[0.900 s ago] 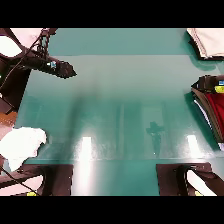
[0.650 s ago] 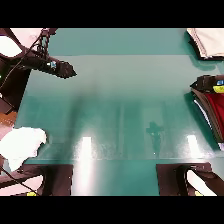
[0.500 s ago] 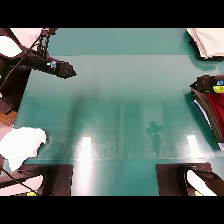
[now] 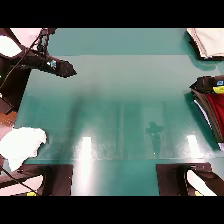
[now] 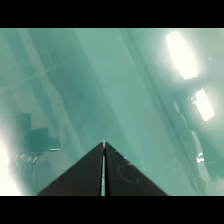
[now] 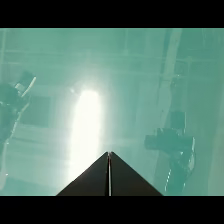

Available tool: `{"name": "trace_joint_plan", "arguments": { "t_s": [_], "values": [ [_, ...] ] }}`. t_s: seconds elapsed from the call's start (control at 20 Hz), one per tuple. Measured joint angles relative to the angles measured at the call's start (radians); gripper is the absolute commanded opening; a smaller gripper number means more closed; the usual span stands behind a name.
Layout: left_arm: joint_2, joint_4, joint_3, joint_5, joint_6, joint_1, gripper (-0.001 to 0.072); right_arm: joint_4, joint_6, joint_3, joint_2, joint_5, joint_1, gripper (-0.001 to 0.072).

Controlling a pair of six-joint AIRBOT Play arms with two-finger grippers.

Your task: Fold the shirts.

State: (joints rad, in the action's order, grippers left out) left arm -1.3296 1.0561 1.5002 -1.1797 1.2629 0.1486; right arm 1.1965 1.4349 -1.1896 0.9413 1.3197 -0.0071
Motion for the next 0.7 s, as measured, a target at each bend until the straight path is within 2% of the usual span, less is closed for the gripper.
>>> {"name": "trace_joint_plan", "arguments": {
  "t_s": [0.1,0.2,0.25,0.3,0.35,0.4,0.55,0.7],
  "values": [
    [0.01,0.027,0.035,-0.062,0.022,-0.001,0.0025,0.0,0.0,0.0,-0.001,0.001,0.0,0.0015],
    [0.053,0.119,0.062,-0.138,0.061,-0.003,0.0026,0.0,0.0,0.0,-0.003,0.007,0.0,0.0015],
    [0.081,0.177,0.068,-0.181,0.084,-0.003,0.0058,0.0,0.0,0.0,-0.006,0.011,-0.001,0.0016],
    [0.116,0.242,0.067,-0.238,0.109,-0.003,0.0337,0.0,0.0,0.0,-0.01,0.012,-0.002,0.0015],
    [0.152,0.299,0.054,-0.294,0.135,-0.003,0.0583,0.0,0.0,0.0,-0.014,0.012,-0.003,0.0016],
    [0.187,0.347,0.03,-0.342,0.161,-0.003,0.0549,0.0,0.0,0.0,-0.02,0.011,-0.004,0.0016],
    [0.299,0.484,-0.115,-0.431,0.256,-0.003,0.0554,0.0,-0.003,0.001,-0.041,0.011,-0.005,0.0016],
    [0.381,0.638,-0.322,-0.456,0.369,-0.003,0.0555,0.001,-0.02,0.001,-0.064,0.009,-0.005,0.0016]
  ]
}}
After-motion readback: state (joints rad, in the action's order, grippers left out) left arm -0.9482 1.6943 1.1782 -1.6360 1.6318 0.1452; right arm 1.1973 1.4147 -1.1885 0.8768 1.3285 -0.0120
